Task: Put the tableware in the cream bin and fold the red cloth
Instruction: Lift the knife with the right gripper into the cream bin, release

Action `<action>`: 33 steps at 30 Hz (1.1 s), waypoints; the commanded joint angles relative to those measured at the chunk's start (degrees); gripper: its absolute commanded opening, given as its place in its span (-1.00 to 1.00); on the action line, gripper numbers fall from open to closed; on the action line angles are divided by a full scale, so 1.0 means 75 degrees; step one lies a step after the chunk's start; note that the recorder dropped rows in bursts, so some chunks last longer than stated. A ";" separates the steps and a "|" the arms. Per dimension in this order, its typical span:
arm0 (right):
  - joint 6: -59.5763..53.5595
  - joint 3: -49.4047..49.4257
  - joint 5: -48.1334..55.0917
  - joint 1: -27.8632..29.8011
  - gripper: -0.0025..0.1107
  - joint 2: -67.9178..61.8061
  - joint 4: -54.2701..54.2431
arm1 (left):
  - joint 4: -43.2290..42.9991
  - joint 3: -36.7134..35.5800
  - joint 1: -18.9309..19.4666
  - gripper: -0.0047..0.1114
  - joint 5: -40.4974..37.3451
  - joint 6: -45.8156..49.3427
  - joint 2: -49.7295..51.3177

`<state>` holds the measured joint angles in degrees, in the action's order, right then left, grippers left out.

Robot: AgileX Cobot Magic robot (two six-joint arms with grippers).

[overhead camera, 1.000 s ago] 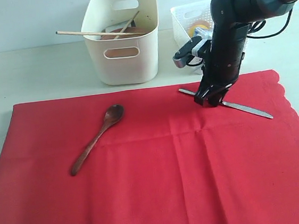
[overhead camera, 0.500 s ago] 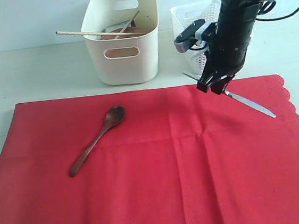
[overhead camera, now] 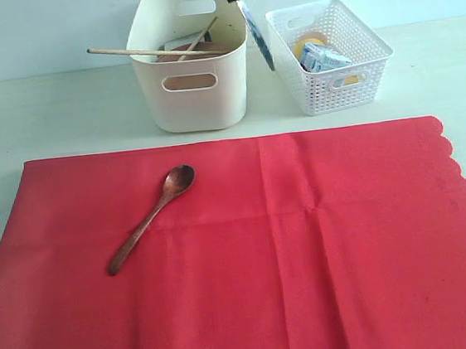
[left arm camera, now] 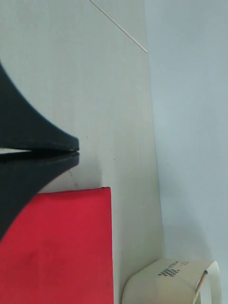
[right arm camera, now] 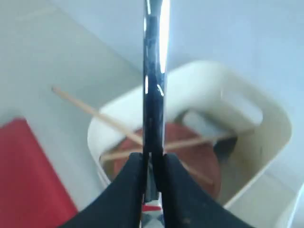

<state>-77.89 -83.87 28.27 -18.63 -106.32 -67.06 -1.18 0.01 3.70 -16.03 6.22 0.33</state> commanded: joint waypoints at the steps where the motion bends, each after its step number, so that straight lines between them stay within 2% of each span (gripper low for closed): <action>1: -0.4864 -0.0010 0.0136 -0.0005 -0.96 -0.0334 -0.4385 | -0.0027 -0.0001 -0.0043 -0.90 0.0046 -0.0055 -0.0045; 3: -0.5791 -0.0203 0.0623 -0.0005 -0.96 -0.0613 -0.4385 | -0.0027 -0.0001 -0.0043 -0.90 0.0046 -0.0055 -0.0045; 6: -0.5791 -0.0643 0.0478 -0.0091 -0.96 -0.1057 -0.4385 | -0.0027 -0.0001 -0.0043 -0.90 0.0046 -0.0055 -0.0045; 13: -0.5586 -0.1438 0.0261 -0.0091 -0.96 -0.1628 -0.4385 | -0.0027 -0.0001 -0.0043 -0.90 0.0046 -0.0055 -0.0045; 17: -0.5447 -0.1758 0.0589 -0.0091 -0.96 -0.1974 -0.4385 | -0.0027 -0.0001 -0.0043 -0.90 0.0046 -0.0055 -0.0045; 23: -0.4797 -0.1844 0.0195 -0.0091 -0.95 -0.2310 -0.4385 | -0.0027 -0.0001 -0.0043 -0.90 0.0046 -0.0055 -0.0045; 26: -0.4739 -0.1844 0.0002 -0.0097 -0.80 -0.2391 -0.4385 | -0.0027 -0.0001 -0.0043 -0.90 0.0046 -0.0055 -0.0045; 33: -0.4639 -0.1844 -0.0155 -0.0311 -0.15 -0.2449 -0.4385 | -0.0027 -0.0001 -0.0043 -0.90 0.0046 -0.0055 -0.0045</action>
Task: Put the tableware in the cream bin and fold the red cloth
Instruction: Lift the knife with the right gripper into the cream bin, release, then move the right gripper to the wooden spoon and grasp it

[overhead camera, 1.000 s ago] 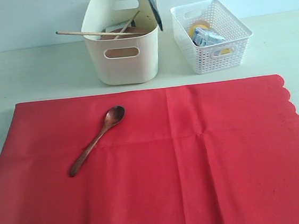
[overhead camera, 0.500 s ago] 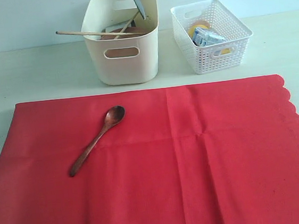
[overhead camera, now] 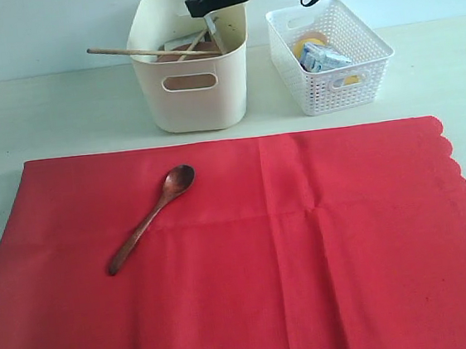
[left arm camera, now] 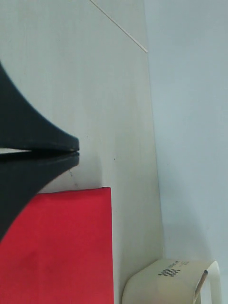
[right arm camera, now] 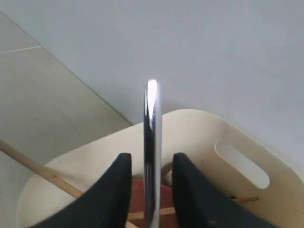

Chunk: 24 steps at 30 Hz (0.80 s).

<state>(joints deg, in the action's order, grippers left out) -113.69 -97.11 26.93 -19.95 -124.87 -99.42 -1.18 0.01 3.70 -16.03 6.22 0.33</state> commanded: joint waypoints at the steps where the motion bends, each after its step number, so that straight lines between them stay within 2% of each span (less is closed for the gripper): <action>1: 0.0224 -0.0079 0.0025 -0.0134 -0.09 0.0039 -0.0070 | -0.0027 -0.0001 -0.0043 -0.90 0.0046 -0.0055 -0.0045; 4: 0.0906 -0.0079 -0.0131 -0.0118 0.09 0.0207 -0.0070 | -0.0027 -0.0001 -0.0043 -0.90 0.0046 -0.0055 -0.0045; 11: 0.3183 -0.0079 -0.0618 -0.0118 0.09 0.0925 0.0099 | -0.0027 -0.0001 -0.0043 -0.90 0.0046 -0.0055 -0.0045; 13: 0.3690 -0.0079 -0.0602 -0.0118 0.09 0.1171 0.1243 | -0.0027 -0.0001 -0.0043 -0.90 0.0046 -0.0055 -0.0045; 18: 0.6666 -0.0079 -0.0040 -0.0118 0.09 0.1724 0.4736 | -0.0027 -0.0001 -0.0043 -0.90 0.0046 -0.0055 -0.0045; 20: 0.7010 -0.0079 0.0629 -0.0136 0.09 0.1853 0.5440 | -0.0027 -0.0001 -0.0043 -0.90 0.0046 -0.0055 -0.0045; 24: 0.6932 -0.0079 0.2828 -0.0181 0.09 0.1875 0.6074 | -0.0027 -0.0001 -0.0043 -0.90 0.0046 -0.0055 -0.0045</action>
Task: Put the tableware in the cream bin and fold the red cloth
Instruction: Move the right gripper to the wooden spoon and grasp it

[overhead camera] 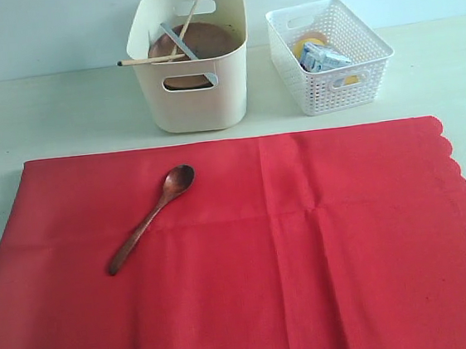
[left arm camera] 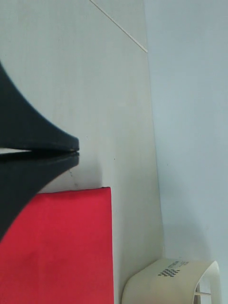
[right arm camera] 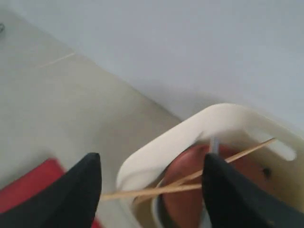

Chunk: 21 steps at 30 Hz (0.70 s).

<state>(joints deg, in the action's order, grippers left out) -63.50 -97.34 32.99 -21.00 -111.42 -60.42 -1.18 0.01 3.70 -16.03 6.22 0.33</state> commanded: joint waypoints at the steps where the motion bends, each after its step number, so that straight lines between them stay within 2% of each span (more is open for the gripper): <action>1: 0.0221 -0.0049 0.2504 -0.0091 0.09 0.0050 0.1095 | -0.0027 -0.0001 -0.0043 -0.90 0.0046 -0.0055 -0.0045; 4: 0.0221 -0.0049 0.3316 -0.0393 0.09 -0.0060 0.1896 | -0.0027 -0.0001 -0.0043 -0.90 0.0046 -0.0055 -0.0045; 7: 0.0221 -0.0049 0.3465 -0.0822 0.09 -0.0194 0.2606 | -0.0027 -0.0001 -0.0043 -0.90 0.0046 -0.0055 -0.0045; 10: 0.0221 -0.0049 0.3010 -0.1246 0.09 -0.0302 0.2582 | -0.0027 -0.0001 -0.0043 -0.90 0.0046 -0.0055 -0.0045; 14: 0.0221 -0.0049 0.2139 -0.1683 0.09 -0.0486 0.1611 | -0.0027 -0.0001 -0.0043 -0.90 0.0046 -0.0055 -0.0045; 16: 0.0221 -0.0049 0.1675 -0.1936 0.09 -0.0628 0.1600 | -0.0027 -0.0001 -0.0043 -0.90 0.0046 -0.0055 -0.0045; 21: 0.0815 -0.0374 0.2226 -0.2521 0.09 -0.1188 0.4006 | -0.0027 -0.0001 -0.0043 -0.90 0.0046 -0.0055 -0.0045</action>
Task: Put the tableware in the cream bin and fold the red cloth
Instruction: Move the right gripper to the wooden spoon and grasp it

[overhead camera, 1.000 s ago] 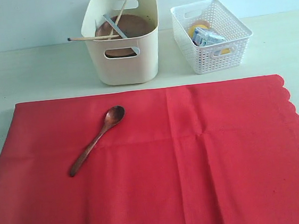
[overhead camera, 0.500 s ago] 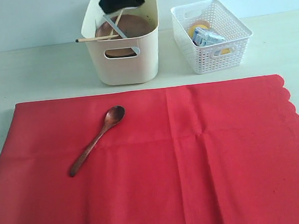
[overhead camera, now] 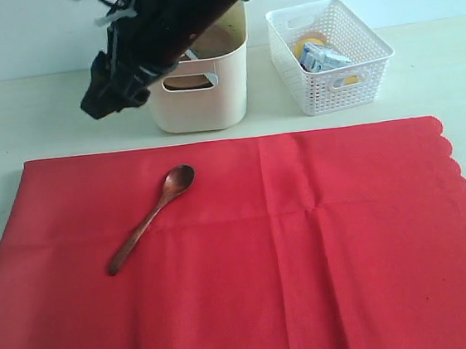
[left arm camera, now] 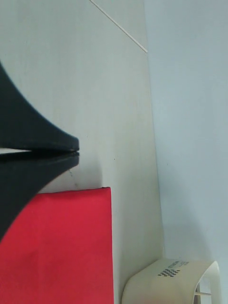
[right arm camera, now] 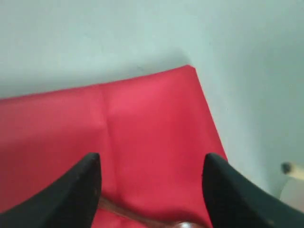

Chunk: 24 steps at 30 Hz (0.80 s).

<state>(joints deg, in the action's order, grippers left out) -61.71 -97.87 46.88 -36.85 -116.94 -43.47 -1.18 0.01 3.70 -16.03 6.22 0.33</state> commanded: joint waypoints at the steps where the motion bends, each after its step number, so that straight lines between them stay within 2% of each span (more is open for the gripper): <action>1: 0.0757 -0.0425 0.0584 -0.0542 0.09 -0.0616 0.2328 | -0.0027 -0.0001 -0.0043 -0.90 0.0046 -0.0055 -0.0045; 4: 0.1073 -0.0703 0.1075 -0.0910 0.09 -0.1089 0.3602 | -0.0027 -0.0001 -0.0043 -0.90 0.0046 -0.0055 -0.0045; 6: 0.1073 -0.0748 0.1188 -0.1089 0.09 -0.1302 0.3902 | -0.0027 -0.0001 -0.0043 -0.90 0.0046 -0.0055 -0.0045; 11: 0.0680 -0.0786 0.1139 -0.1398 0.09 -0.1709 0.4047 | -0.0027 -0.0001 -0.0043 -0.90 0.0046 -0.0055 -0.0045; 24: 0.0376 -0.0786 0.0523 -0.1396 0.09 -0.2351 0.4064 | -0.0027 -0.0001 -0.0043 -0.90 0.0046 -0.0055 -0.0045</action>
<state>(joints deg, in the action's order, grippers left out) -58.21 -103.36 51.37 -47.34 -133.82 -12.42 -1.18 0.01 3.70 -16.03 6.22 0.33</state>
